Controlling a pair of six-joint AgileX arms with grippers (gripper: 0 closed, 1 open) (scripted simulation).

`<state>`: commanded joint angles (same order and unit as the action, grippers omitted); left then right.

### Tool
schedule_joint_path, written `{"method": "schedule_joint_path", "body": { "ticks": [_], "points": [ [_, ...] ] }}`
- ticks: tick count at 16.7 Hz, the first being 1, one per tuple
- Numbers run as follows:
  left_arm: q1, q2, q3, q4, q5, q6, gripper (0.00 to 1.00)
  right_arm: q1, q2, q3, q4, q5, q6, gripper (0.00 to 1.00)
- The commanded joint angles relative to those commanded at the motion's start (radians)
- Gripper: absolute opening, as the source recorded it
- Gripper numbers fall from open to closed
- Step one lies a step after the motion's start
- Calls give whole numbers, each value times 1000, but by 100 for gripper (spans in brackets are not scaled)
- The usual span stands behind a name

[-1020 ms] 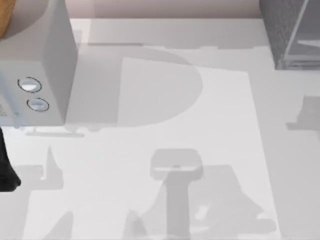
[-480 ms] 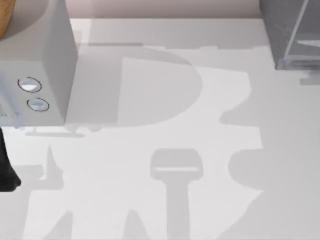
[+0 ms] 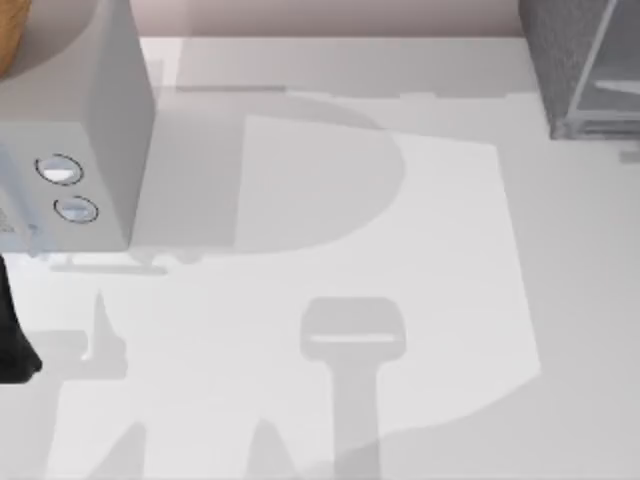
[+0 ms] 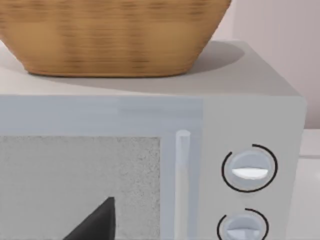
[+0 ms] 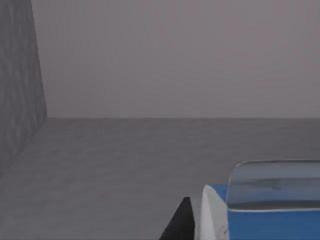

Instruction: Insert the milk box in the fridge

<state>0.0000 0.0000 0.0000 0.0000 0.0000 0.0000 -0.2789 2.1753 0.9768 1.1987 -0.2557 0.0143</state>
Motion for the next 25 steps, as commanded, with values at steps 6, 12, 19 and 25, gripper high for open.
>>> {"method": "schedule_joint_path", "body": {
  "ticks": [6,12,19,25],
  "points": [
    [0,0,0,0,0,0,100,7,5,10,-10,1,2,0],
    [0,0,0,0,0,0,100,29,112,249,-143,20,0,0],
    [0,0,0,0,0,0,100,58,246,587,-347,56,-1,0],
    [0,0,0,0,0,0,100,62,262,630,-375,61,-1,0]
  ]
}}
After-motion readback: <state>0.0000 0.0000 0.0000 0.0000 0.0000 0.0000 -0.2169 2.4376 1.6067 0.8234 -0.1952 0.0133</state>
